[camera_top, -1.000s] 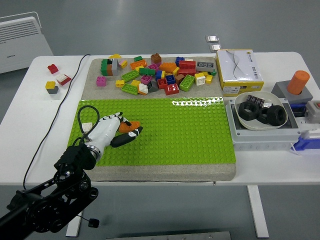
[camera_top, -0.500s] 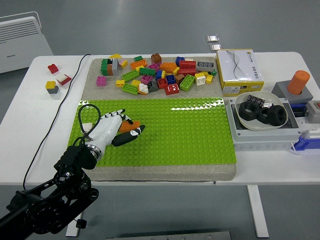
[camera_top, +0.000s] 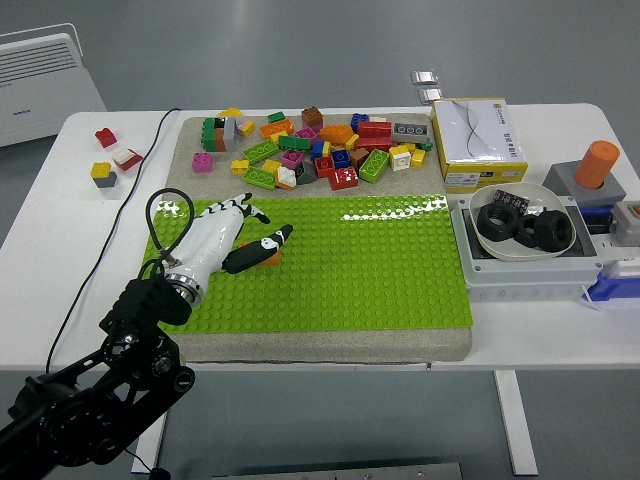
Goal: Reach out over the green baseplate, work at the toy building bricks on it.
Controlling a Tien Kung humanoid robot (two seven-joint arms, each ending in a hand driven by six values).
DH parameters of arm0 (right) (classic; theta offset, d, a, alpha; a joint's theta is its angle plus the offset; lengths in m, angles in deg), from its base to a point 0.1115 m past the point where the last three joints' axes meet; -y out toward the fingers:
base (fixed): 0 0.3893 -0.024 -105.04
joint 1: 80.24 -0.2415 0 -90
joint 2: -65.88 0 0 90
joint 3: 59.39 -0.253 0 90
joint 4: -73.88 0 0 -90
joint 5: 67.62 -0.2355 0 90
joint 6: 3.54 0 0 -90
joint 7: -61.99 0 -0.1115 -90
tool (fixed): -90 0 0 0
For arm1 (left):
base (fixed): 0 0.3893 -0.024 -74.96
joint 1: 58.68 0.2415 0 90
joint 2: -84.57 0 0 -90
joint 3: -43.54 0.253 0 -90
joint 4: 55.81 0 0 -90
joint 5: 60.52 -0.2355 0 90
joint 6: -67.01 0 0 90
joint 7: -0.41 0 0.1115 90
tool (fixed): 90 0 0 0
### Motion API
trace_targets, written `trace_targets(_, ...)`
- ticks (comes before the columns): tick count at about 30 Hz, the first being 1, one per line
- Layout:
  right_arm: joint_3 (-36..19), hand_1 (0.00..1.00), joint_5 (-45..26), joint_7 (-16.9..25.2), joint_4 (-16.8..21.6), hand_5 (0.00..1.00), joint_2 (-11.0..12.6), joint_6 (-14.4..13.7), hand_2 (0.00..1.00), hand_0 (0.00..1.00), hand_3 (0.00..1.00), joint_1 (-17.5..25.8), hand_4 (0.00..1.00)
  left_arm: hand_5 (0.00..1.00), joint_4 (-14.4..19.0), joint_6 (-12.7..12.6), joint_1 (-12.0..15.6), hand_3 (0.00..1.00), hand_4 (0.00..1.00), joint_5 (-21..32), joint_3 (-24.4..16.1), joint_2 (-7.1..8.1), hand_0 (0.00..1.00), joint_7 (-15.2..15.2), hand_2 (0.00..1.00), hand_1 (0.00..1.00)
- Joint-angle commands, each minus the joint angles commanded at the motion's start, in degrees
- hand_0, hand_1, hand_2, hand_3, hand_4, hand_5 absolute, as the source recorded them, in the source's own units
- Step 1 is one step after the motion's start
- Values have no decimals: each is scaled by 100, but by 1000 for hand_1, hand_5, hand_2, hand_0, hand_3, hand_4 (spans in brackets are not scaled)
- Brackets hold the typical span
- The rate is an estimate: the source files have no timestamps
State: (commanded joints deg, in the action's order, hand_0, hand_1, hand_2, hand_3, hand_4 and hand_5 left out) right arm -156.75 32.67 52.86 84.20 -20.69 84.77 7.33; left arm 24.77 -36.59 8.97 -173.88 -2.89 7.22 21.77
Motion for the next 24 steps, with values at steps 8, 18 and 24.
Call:
trace_targets(8, 47, 729, -23, -1, 0, 887, -24, -11, 799, 516, 789, 20, 813, 178, 168, 451, 65, 712, 815, 235, -524, 596, 998, -317, 998, 986)
trace_targets(18, 185, 729, -161, -29, 0, 890, -87, -44, 804, 516, 795, 60, 813, 108, -129, 872, 307, 717, 784, 344, -599, 1235, 998, -276, 998, 992)
trace_targets(24, 213, 729, -169, -53, 0, 893, -119, -61, 810, 516, 798, 59, 812, 101, -449, 845, 378, 781, 800, 172, -689, 1297, 998, -274, 998, 998)
